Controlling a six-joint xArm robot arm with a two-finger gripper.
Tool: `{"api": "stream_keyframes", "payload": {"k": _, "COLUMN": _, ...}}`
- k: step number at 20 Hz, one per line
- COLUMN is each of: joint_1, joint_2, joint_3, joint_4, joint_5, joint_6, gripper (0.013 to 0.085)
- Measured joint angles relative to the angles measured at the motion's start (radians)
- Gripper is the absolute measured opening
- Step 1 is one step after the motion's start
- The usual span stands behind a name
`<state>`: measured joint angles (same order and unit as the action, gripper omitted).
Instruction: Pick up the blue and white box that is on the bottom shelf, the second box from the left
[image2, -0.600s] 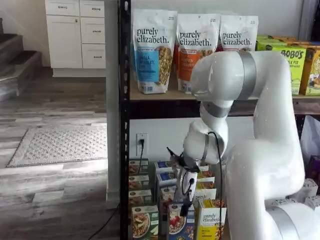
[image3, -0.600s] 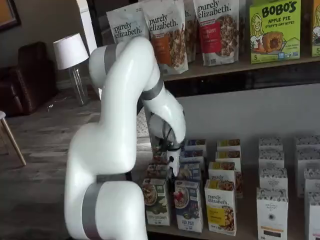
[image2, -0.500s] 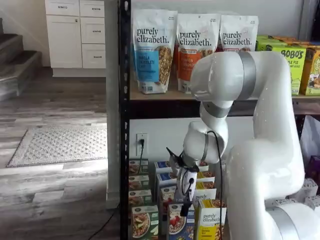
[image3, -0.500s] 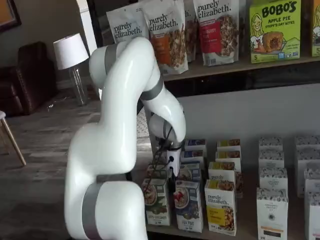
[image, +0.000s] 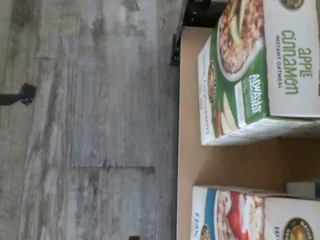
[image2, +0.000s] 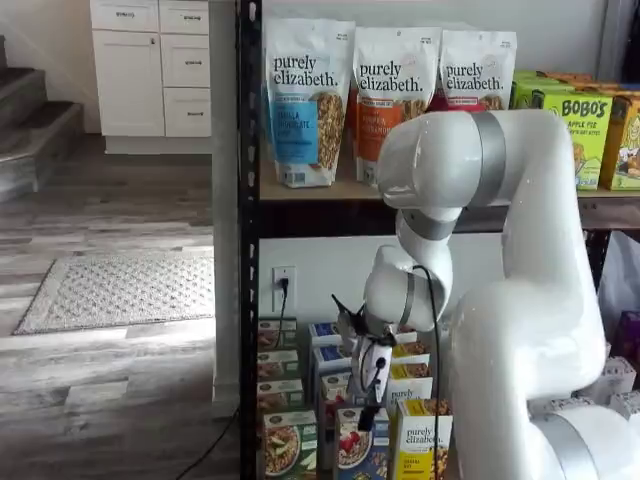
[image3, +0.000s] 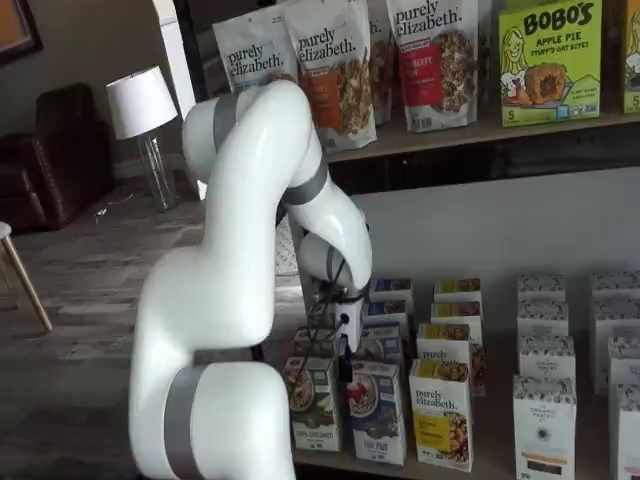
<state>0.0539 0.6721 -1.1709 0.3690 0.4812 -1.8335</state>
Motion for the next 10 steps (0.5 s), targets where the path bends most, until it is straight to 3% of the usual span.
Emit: {"api": "stream_keyframes", "payload": {"k": 10, "joint_1": -0.012, "joint_2": 0.095, "joint_3": -0.102, "joint_4": -0.031, "joint_5": 0.006, "joint_6": 0.016, "gripper": 0.085}}
